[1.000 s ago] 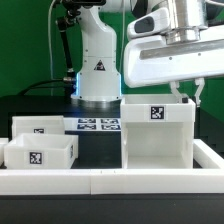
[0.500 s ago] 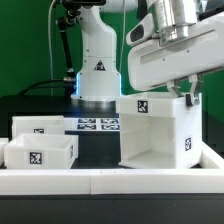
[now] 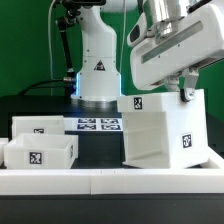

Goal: Assemble drawer

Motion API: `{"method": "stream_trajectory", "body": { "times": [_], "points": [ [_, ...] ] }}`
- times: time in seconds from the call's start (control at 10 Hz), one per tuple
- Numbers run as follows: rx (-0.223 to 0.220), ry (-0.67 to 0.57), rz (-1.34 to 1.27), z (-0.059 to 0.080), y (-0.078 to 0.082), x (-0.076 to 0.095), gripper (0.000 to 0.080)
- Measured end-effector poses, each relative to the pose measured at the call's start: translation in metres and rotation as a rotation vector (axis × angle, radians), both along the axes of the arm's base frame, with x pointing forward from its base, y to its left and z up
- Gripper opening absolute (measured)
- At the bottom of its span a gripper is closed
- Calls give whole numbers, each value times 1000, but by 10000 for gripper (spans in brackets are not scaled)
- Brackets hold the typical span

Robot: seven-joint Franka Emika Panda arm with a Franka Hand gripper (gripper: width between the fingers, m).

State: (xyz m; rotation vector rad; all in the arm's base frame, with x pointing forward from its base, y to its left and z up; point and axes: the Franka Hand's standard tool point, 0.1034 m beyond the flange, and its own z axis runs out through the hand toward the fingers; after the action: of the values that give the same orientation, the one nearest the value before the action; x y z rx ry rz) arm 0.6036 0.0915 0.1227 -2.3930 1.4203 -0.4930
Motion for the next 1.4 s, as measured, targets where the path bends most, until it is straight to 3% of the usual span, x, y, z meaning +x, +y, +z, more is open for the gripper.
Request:
{"method": "stream_trajectory", "body": {
  "times": [0.1, 0.3, 0.4, 0.5, 0.7, 0.9, 1.4],
  "points": [
    [8, 0, -15, 0, 0, 0, 58],
    [71, 5, -136, 2, -3, 2, 58],
    [129, 9, -249, 3, -11, 7, 58],
    [155, 13, -293, 1, -12, 10, 58],
    [257, 45, -440, 0, -3, 20, 58],
    [274, 57, -457, -2, 3, 23, 58],
    [247, 15, -442, -1, 6, 22, 64]
  ]
}}
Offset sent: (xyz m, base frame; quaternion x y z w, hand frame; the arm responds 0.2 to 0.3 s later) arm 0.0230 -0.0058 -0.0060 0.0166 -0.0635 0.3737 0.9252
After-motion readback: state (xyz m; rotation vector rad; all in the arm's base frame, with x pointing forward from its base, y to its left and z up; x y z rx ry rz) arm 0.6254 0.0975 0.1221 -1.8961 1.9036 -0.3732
